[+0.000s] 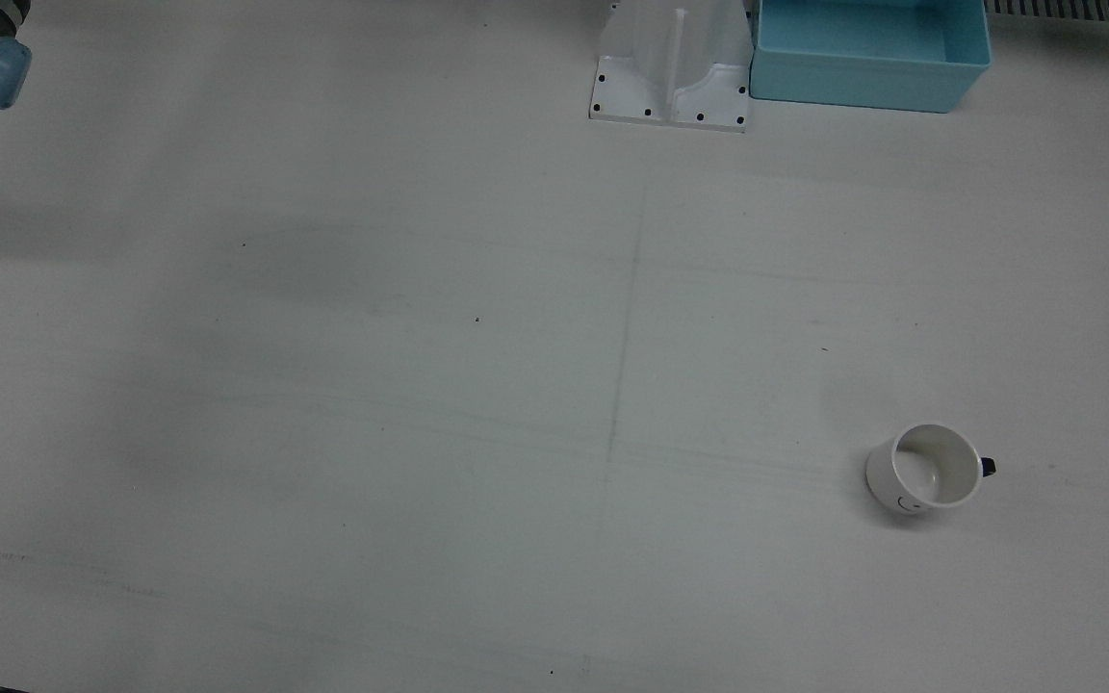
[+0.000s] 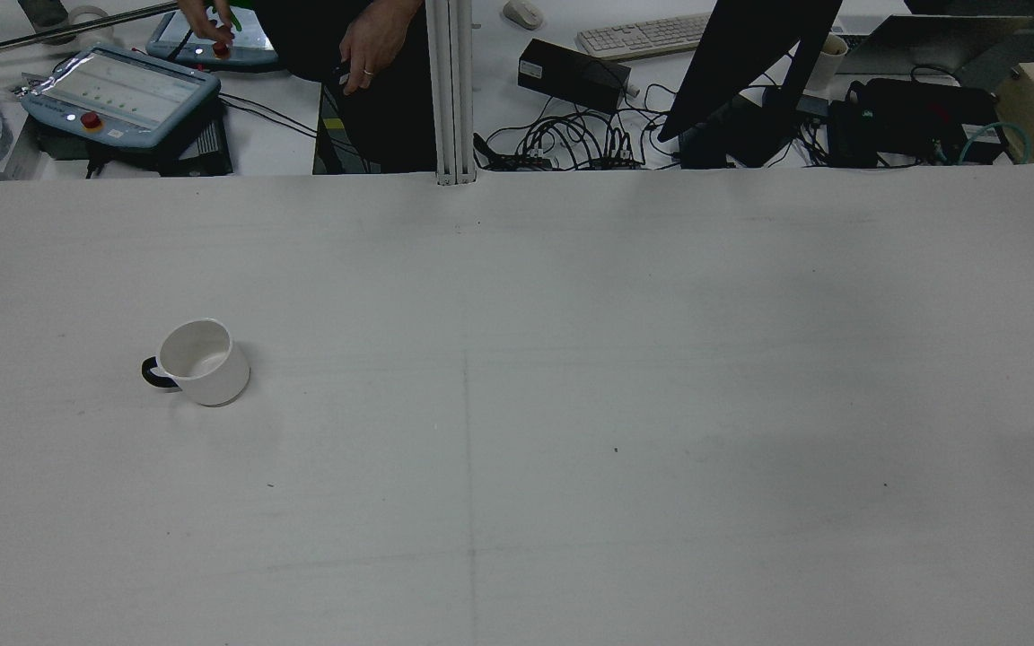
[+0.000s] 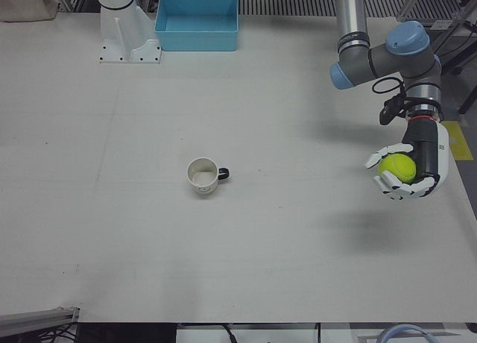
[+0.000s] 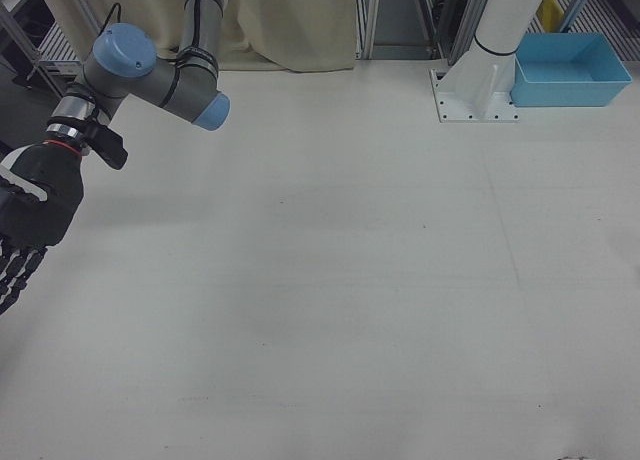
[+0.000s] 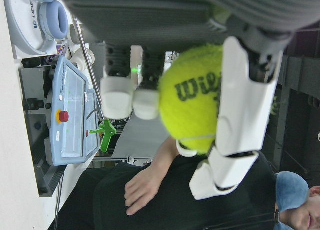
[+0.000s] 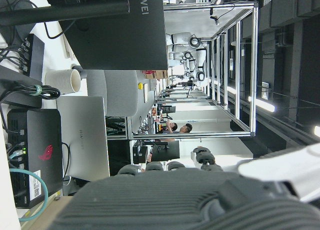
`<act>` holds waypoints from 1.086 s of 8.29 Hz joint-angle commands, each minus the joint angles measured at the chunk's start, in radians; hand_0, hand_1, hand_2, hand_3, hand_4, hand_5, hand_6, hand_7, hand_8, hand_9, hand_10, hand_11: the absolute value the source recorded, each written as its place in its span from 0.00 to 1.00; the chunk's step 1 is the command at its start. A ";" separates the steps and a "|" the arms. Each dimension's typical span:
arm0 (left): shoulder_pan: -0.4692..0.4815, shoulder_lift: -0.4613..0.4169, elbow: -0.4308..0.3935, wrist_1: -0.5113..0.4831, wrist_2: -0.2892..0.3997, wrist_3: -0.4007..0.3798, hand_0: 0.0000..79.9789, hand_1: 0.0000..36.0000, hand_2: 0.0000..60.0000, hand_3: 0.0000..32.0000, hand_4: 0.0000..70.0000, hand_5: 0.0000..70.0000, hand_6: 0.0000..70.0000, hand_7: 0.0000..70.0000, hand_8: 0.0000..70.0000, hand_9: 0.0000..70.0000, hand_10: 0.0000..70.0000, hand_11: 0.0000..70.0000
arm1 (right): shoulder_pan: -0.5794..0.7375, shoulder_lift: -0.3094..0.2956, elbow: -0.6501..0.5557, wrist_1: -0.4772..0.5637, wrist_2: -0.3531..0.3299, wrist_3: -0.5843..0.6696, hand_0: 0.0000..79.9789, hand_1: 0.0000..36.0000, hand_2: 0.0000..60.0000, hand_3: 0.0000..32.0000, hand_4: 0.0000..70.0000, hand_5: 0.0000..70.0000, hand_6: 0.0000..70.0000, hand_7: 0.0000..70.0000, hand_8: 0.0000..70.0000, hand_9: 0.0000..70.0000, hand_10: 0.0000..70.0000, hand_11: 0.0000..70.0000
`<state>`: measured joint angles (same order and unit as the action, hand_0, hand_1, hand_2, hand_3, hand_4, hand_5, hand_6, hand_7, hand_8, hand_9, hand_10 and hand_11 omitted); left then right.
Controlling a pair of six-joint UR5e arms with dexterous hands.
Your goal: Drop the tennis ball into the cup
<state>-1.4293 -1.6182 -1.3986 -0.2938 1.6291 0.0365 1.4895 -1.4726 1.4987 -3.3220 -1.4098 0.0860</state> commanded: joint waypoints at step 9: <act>0.006 0.018 -0.145 0.033 0.012 0.000 0.82 1.00 1.00 0.00 1.00 0.63 1.00 1.00 1.00 1.00 1.00 1.00 | -0.002 0.000 -0.003 0.001 0.000 0.001 0.00 0.00 0.00 0.00 0.00 0.00 0.00 0.00 0.00 0.00 0.00 0.00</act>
<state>-1.4243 -1.6034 -1.5441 -0.2600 1.6410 0.0367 1.4882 -1.4726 1.4956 -3.3215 -1.4097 0.0874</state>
